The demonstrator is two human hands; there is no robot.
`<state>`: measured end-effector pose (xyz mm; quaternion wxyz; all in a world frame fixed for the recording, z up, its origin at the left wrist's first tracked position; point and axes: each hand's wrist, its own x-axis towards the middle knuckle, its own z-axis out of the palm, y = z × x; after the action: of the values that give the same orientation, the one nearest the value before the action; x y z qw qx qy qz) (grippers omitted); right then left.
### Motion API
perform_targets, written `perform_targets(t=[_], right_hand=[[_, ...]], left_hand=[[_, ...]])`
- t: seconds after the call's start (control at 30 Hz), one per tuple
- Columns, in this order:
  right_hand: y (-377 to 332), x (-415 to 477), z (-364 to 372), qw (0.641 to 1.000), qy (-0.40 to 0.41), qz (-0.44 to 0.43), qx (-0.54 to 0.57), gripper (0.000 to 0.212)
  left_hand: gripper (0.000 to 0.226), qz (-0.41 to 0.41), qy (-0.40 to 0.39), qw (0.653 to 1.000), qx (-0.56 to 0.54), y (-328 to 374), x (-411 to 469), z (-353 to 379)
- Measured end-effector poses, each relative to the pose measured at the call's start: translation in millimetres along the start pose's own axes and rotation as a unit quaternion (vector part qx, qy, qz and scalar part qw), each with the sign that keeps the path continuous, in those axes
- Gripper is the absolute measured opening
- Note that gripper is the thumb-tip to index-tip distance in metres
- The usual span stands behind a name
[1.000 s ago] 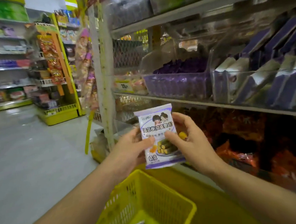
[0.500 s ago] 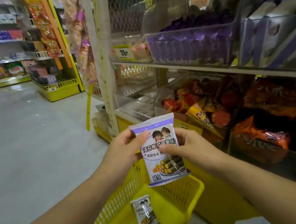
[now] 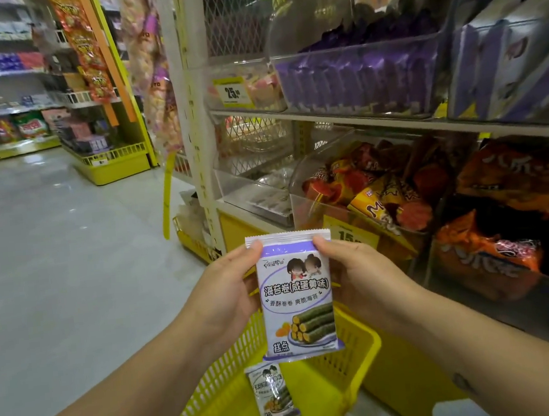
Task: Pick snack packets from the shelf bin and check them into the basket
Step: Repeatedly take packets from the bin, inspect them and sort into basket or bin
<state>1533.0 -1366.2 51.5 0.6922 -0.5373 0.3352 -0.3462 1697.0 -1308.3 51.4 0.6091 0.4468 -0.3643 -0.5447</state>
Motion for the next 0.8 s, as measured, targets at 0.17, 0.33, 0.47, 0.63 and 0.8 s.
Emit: perform_targets(t=[0.17, 0.33, 0.47, 0.63, 0.8], right_hand=[[-0.3, -0.1, 3.5, 1.0, 0.004, -0.003, 0.001, 0.04], [-8.1, -2.0, -3.0, 0.998, -0.063, 0.003, -0.021, 0.04], [-12.3, -8.4, -9.8, 0.976, -0.187, 0.084, -0.076, 0.04], [-12.9, -11.0, -6.4, 0.985, -0.143, 0.091, -0.03, 0.03], [-19.8, -7.3, -6.9, 0.996, -0.055, 0.048, 0.048, 0.033]], left_hand=[[0.035, -0.007, 0.016, 1.0, -0.01, 3.7, -4.0, 3.7], [0.039, -0.017, 0.043, 0.998, -0.043, 7.6, -5.5, 2.9], [0.041, -0.014, 0.061, 0.993, -0.102, 15.4, -2.5, -0.3], [0.039, -0.029, -0.004, 0.998, -0.049, 17.6, -3.7, -6.3], [0.043, -0.064, -0.102, 0.989, 0.082, 9.9, -8.6, -12.3]])
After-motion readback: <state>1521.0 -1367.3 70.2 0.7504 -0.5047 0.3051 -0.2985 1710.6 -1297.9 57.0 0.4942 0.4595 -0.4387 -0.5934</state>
